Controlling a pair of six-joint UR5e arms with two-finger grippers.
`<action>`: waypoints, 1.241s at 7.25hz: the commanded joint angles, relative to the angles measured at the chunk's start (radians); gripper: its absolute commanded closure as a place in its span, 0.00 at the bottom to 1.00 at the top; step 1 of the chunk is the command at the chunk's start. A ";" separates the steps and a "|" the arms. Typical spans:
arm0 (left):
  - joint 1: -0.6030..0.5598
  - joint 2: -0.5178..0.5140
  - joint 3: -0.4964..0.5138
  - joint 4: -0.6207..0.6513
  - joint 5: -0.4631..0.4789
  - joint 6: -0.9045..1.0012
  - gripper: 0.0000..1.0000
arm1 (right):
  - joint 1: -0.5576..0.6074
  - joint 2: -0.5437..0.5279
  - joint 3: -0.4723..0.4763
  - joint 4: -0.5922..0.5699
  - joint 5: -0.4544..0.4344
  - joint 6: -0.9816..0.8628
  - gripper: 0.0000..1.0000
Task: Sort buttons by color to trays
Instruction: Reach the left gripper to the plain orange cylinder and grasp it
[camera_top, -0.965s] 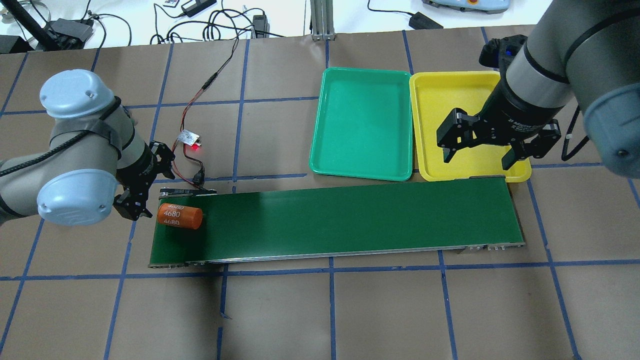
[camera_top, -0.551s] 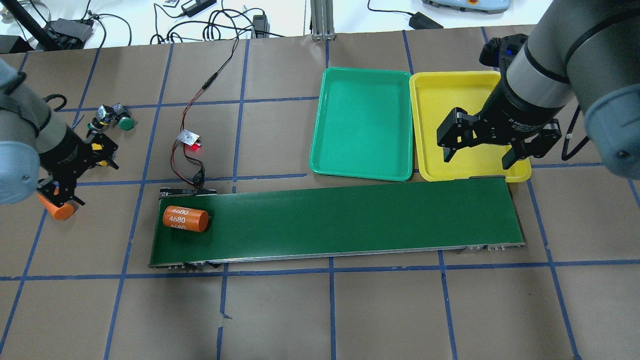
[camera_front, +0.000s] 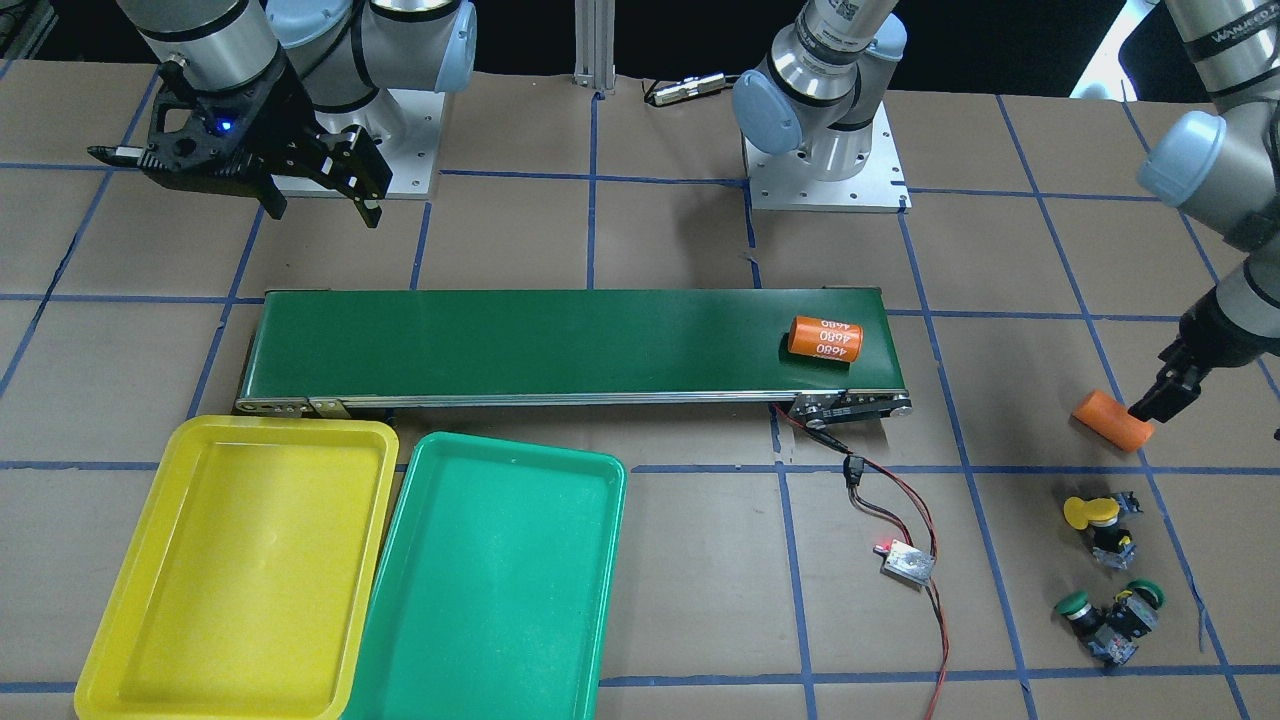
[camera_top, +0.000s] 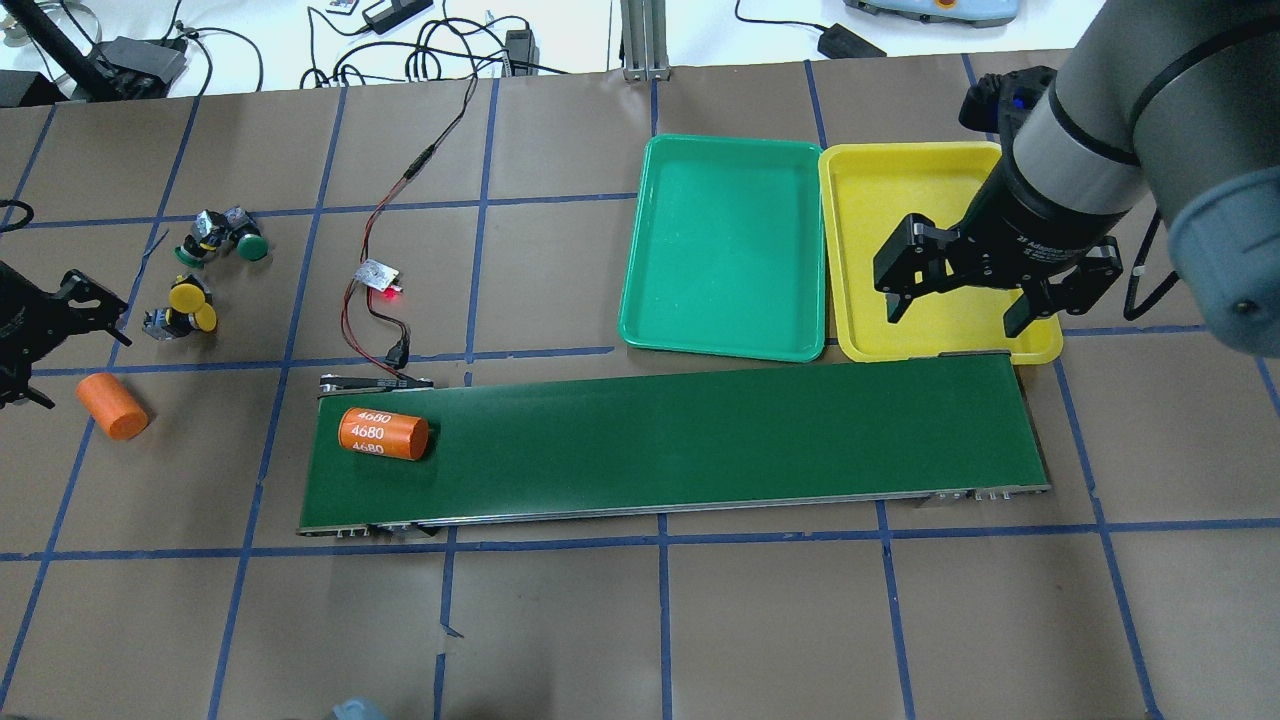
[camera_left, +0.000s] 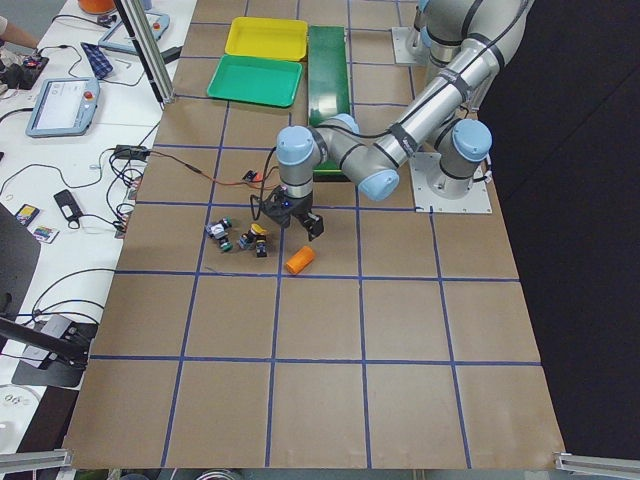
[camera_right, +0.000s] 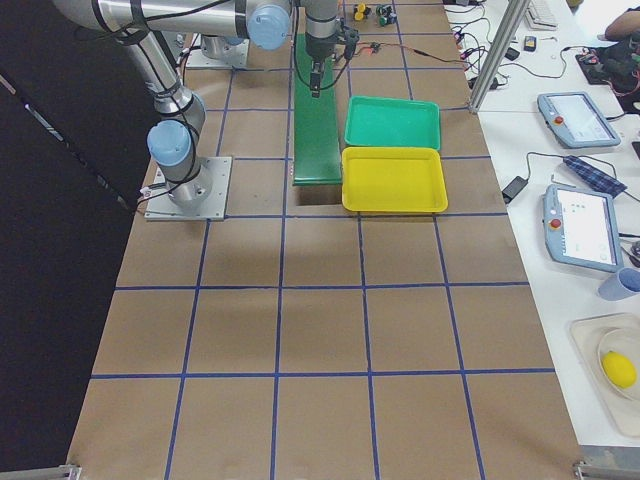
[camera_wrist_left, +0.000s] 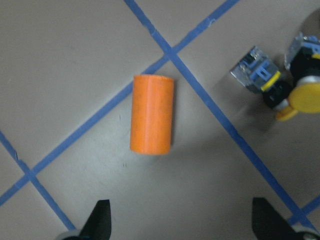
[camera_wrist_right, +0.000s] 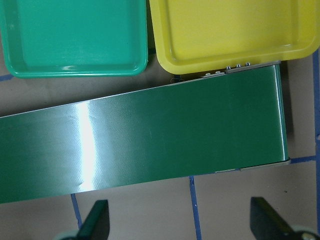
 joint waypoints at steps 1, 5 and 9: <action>0.011 -0.132 0.015 0.069 0.002 0.052 0.00 | -0.001 0.000 -0.001 -0.006 -0.002 0.000 0.00; 0.008 -0.160 -0.005 0.108 0.016 0.054 0.00 | 0.000 0.000 0.000 -0.003 -0.003 -0.001 0.00; -0.003 -0.105 -0.080 0.123 -0.001 0.002 1.00 | 0.000 0.000 0.000 -0.002 -0.003 0.002 0.00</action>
